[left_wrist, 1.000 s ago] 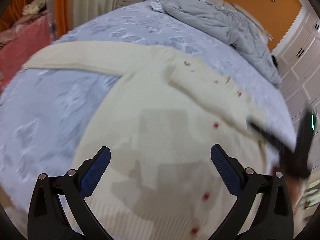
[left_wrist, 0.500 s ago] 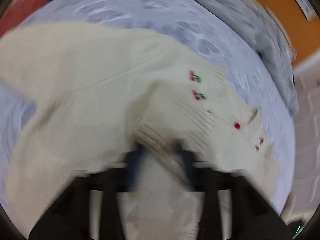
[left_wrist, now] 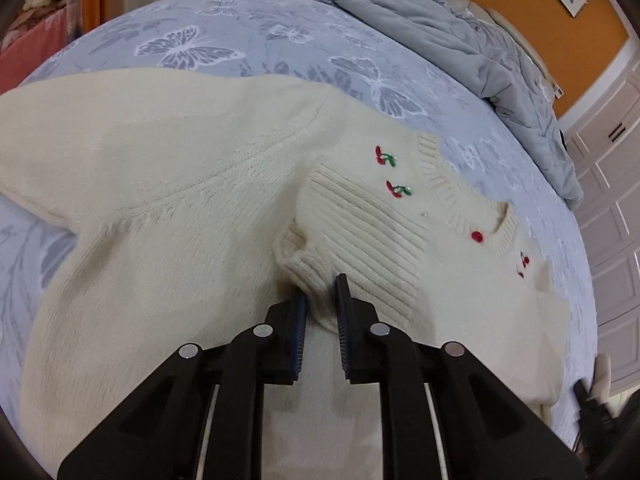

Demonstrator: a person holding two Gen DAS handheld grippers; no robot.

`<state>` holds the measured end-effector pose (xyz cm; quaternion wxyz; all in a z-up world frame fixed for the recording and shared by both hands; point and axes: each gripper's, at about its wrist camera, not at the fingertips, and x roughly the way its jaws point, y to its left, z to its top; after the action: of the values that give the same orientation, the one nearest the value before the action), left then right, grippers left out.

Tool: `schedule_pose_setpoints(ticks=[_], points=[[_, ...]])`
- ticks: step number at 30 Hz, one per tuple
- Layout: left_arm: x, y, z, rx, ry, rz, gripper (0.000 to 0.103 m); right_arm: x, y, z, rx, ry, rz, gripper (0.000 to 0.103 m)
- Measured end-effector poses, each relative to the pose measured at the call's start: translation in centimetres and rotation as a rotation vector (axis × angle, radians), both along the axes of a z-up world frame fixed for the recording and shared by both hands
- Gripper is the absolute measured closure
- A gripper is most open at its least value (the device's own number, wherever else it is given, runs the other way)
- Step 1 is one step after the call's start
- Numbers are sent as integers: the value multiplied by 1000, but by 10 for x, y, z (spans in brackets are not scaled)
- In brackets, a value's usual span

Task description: Fold small clothes

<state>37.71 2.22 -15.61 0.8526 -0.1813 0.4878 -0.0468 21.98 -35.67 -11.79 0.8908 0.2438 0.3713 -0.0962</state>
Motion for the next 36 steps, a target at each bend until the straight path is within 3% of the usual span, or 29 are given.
schedule_pose_setpoints(ticks=[2, 3, 4, 5, 7, 10, 12, 14, 16, 17, 19, 20, 21, 23, 25, 27, 29, 30, 31, 32, 33, 36], points=[[-1, -1, -1, 8, -4, -2, 88, 13, 14, -7, -58, 48, 54, 87], [0, -3, 0, 13, 3, 2, 86, 29, 22, -29, -103, 165, 82, 89], [-1, -5, 5, 27, 22, 8, 85, 36, 25, -45, -136, 220, 100, 92], [-4, -4, 10, 37, 30, 13, 83, 33, 32, -37, -178, 194, 96, 91], [-21, 0, 29, 78, 24, 5, 84, 27, 42, -16, -171, 211, 96, 90], [-55, 12, 57, 139, 2, -30, 68, -18, 57, 19, -118, 124, 117, 88], [-81, 24, 67, 191, 0, -33, 53, -61, 74, 26, -134, 139, 133, 87], [-108, 35, 73, 228, 2, -42, 45, -96, 87, 24, -155, 170, 143, 87], [-142, 52, 77, 256, 20, -46, 25, -143, 99, 14, -153, 227, 151, 85], [-159, 62, 78, 248, 31, -40, 13, -167, 100, 9, -137, 262, 145, 81], [-201, 91, 76, 183, 53, -10, 9, -200, 99, 3, -98, 308, 112, 63], [-218, 104, 70, 156, 73, 10, 6, -217, 96, 0, -68, 321, 81, 41], [-228, 113, 65, 140, 87, 26, 5, -234, 91, -6, -16, 328, 44, 28], [-254, 142, 40, 85, 154, 132, 5, -253, 83, -24, 61, 385, 5, 27], [-266, 160, 14, -17, 223, 207, 5, -259, 84, -36, 93, 420, 9, 27], [-274, 164, -6, -84, 233, 238, 6, -254, 86, -39, 92, 411, 10, 26], [-277, 154, -3, -18, 189, 214, 8, -246, 90, -46, 81, 417, 38, 25], [-275, 145, -4, 23, 198, 186, 19, -242, 93, -49, 69, 419, 35, 29], [-273, 135, -3, 65, 206, 145, 29, -241, 98, -47, 58, 398, 41, 42], [-272, 126, 0, 80, 212, 100, 56, -239, 103, -45, 63, 371, 71, 97], [-270, 120, 4, 38, 218, 49, 90, -234, 106, -45, 92, 373, 112, 95], [-271, 117, 24, -30, 211, 38, 94, -232, 97, -11, 126, 286, 125, 96]])
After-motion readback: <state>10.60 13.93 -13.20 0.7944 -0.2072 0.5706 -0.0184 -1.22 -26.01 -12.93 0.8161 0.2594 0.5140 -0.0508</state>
